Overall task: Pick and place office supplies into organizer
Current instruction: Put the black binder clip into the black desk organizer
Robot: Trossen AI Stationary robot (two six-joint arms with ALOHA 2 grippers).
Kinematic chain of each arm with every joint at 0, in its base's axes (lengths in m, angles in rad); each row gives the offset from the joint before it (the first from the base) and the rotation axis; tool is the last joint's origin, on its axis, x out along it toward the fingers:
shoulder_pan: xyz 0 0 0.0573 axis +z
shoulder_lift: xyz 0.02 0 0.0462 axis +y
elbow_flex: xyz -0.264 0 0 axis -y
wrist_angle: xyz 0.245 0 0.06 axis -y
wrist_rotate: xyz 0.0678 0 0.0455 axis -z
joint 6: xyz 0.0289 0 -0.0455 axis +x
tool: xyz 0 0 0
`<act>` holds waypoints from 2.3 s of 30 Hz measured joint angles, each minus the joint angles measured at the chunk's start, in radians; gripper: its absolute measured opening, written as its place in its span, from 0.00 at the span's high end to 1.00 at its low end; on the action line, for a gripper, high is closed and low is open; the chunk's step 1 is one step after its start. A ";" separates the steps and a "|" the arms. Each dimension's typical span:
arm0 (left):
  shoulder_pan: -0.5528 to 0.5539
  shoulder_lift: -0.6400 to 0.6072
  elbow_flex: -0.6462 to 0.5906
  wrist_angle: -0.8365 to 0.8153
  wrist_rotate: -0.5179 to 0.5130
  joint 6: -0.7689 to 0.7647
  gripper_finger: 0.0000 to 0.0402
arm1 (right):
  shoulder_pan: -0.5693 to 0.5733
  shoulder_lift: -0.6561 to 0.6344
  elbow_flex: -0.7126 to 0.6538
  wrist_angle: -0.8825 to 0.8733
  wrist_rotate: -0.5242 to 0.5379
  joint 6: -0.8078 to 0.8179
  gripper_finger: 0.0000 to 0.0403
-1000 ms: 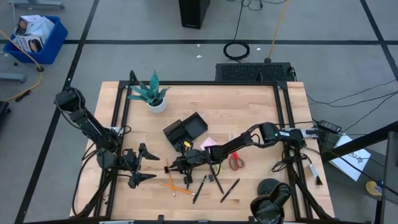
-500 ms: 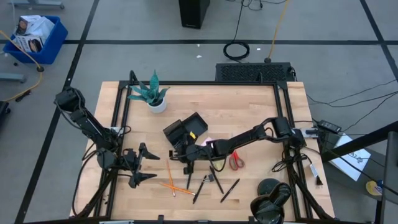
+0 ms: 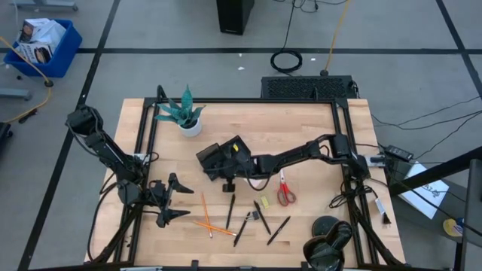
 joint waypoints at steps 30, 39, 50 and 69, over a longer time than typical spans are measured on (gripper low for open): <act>0.000 0.000 0.000 -0.035 -0.003 -0.006 0.13 | 0.048 0.000 0.000 0.009 -0.014 -0.040 0.59; 0.010 0.000 0.000 -0.035 -0.006 0.024 0.13 | 0.156 -0.031 0.000 -0.088 0.058 -0.023 0.60; 0.249 0.000 0.008 -0.011 0.156 0.055 0.13 | 0.292 -0.051 -0.037 -0.165 0.109 0.166 0.60; 0.348 0.000 0.008 -0.075 0.257 -0.009 0.13 | 0.353 -0.385 -0.501 0.086 0.271 0.395 0.60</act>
